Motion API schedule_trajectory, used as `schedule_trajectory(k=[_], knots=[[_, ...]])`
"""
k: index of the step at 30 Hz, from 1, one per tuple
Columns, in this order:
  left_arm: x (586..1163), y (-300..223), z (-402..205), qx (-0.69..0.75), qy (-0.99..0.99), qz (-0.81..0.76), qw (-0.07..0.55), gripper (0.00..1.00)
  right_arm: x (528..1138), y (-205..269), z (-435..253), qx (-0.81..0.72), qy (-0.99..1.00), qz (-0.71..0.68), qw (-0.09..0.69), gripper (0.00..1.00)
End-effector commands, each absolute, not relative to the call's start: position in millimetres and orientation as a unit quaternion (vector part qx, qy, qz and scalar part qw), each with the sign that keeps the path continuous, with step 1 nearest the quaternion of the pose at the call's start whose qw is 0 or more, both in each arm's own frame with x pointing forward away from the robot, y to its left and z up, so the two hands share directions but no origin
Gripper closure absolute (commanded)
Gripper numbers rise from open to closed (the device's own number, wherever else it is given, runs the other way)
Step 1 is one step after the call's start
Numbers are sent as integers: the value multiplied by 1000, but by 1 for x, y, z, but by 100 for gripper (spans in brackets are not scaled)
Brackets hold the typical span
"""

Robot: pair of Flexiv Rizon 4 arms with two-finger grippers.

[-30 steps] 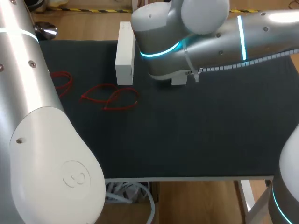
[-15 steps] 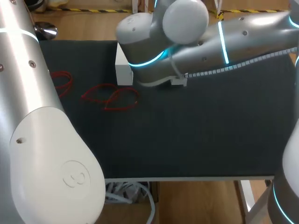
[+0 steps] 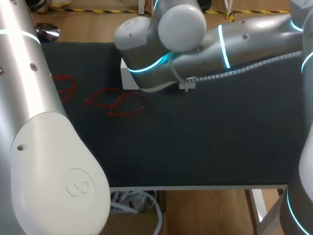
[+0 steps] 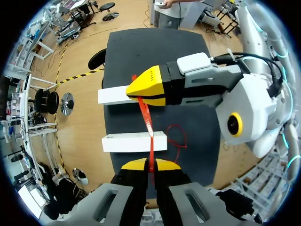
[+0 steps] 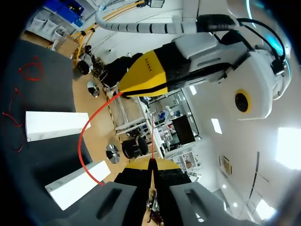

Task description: Grab the tape and strap the tape.

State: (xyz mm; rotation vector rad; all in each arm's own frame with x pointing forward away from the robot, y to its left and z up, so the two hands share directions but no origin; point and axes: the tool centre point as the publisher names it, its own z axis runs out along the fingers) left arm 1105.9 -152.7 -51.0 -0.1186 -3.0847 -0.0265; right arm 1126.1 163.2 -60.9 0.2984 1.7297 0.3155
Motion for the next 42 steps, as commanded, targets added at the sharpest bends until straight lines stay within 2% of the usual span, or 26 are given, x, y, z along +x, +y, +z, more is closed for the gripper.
schedule_trajectory(k=[1, 19, 42], knots=[[1106, -154, -50, -38, -999, -11, 28, 100, 1129, 178, -62, 144, 755, 116, 630, 100], [1106, -154, -50, -38, -999, -11, 28, 100, 1129, 201, -64, 146, 752, 121, 631, 100], [1106, -154, -50, -38, -999, -11, 28, 100, 1127, 200, -58, 147, 729, 103, 660, 100]])
